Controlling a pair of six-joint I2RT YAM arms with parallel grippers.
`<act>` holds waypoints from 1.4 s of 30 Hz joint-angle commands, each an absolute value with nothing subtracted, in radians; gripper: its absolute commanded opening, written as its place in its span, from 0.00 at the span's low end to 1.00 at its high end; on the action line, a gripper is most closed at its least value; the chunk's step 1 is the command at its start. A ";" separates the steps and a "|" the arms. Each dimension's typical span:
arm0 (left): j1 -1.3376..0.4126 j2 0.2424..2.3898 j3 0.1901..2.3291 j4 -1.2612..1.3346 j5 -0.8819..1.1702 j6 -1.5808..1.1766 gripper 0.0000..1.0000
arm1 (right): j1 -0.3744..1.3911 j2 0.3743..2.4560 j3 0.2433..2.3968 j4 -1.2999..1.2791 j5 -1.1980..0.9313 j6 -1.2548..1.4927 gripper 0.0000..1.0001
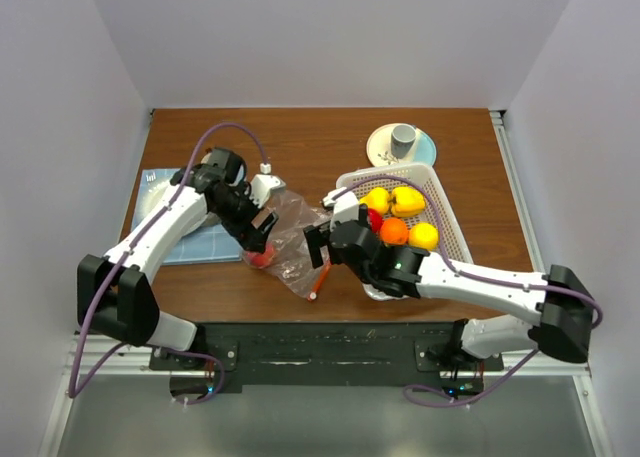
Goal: Open the zip-top bag and remove the fake food
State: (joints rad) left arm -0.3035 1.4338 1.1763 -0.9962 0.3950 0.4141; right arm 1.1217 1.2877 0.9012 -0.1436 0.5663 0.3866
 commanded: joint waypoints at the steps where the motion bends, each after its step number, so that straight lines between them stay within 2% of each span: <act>1: -0.302 1.399 1.097 -1.002 0.384 0.517 0.99 | 1.127 1.239 0.856 -0.172 0.621 0.446 0.99; 6: -0.298 1.344 1.019 -1.006 0.345 0.551 0.97 | 1.131 1.269 0.844 -0.166 0.617 0.457 0.98; 11: -0.298 1.379 0.962 -0.915 0.336 0.542 0.94 | 1.132 1.284 0.851 -0.166 0.612 0.459 0.99; 16: -0.298 1.434 0.982 -0.853 0.318 0.548 0.77 | 1.134 1.269 0.845 -0.176 0.620 0.463 0.99; 18: -0.298 1.454 0.977 -0.828 0.290 0.557 0.75 | 1.134 1.262 0.842 -0.175 0.620 0.465 0.99; 21: -0.295 1.473 0.979 -0.792 0.252 0.566 0.77 | 1.134 1.261 0.836 -0.175 0.614 0.471 0.99; 25: -0.290 1.500 0.974 -0.741 0.221 0.563 0.83 | 1.134 1.266 0.830 -0.169 0.606 0.477 0.99; 29: -0.279 1.517 0.974 -0.729 0.201 0.581 0.82 | 1.134 1.270 0.830 -0.170 0.600 0.477 0.99; 30: -0.276 1.517 0.973 -0.732 0.201 0.586 0.78 | 1.134 1.270 0.830 -0.169 0.601 0.477 0.99; 33: -0.268 1.523 0.985 -0.752 0.224 0.601 0.48 | 1.134 1.272 0.827 -0.169 0.603 0.480 0.99; 34: -0.267 1.528 0.988 -0.764 0.233 0.606 0.31 | 1.134 1.273 0.827 -0.166 0.600 0.479 0.99; 36: -0.267 1.529 0.999 -0.775 0.242 0.610 0.15 | 1.134 1.279 0.827 -0.166 0.598 0.482 0.98; 37: -0.267 1.531 1.002 -0.784 0.239 0.609 0.00 | 1.134 1.281 0.827 -0.164 0.597 0.480 0.99; 42: -0.265 1.513 1.048 -0.816 0.245 0.609 0.00 | 1.135 1.296 0.824 -0.160 0.595 0.482 0.99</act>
State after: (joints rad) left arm -0.2749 1.5261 0.9806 -0.7910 0.2234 0.5945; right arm 1.1275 1.2892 0.8295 -0.1726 0.5842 0.4572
